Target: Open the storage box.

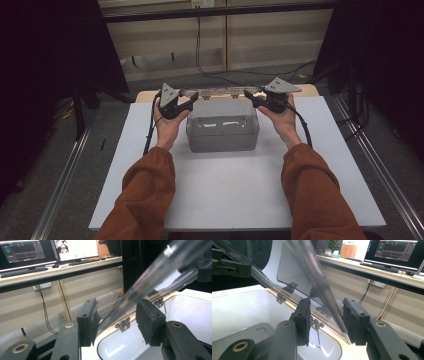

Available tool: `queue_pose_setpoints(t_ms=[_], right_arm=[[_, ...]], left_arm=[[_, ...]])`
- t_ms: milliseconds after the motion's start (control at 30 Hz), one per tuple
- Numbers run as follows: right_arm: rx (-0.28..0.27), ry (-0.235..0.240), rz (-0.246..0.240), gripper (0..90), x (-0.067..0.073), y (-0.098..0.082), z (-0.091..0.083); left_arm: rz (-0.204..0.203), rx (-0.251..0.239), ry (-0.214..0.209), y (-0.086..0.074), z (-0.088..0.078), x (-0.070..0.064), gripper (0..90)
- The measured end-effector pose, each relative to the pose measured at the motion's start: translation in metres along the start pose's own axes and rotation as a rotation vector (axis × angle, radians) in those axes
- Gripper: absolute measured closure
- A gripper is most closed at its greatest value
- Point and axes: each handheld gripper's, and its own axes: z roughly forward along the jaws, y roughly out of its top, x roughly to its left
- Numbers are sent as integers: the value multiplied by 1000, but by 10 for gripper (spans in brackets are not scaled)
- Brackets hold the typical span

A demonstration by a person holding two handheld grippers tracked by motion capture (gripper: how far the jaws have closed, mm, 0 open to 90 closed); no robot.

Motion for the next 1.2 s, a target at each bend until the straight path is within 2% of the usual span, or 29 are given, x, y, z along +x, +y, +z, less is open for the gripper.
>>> queue_pose_setpoints(t_ms=[100,233,267,433,500,767,933,1033,1133,1167,1200], right_arm=[[8,-32,-10,498,-1,0,2],[20,-31,-14,511,-5,-2,6],[19,-32,-10,512,-5,-3,7],[21,-27,0,525,-7,-5,11],[18,-24,-5,534,-7,-5,13],[21,-29,29,530,-12,-12,18],[39,-17,34,525,-15,-15,23],[38,-11,41,526,-15,-15,25],[42,-7,40,532,-15,-15,27],[41,-8,43,543,-16,-15,27],[32,-10,57,562,-17,-15,28]], left_arm=[[2,1,-1,1,2,0,543],[-5,-9,2,1,3,0,555],[13,4,4,1,3,3,563],[3,-11,2,1,6,6,581],[11,-12,2,1,6,8,590],[22,-9,11,3,10,11,612],[21,-17,15,3,12,14,624],[-5,-25,12,2,14,15,624],[5,-19,16,2,14,16,630],[-6,-23,16,1,15,16,633],[5,-11,19,1,15,17,635]])
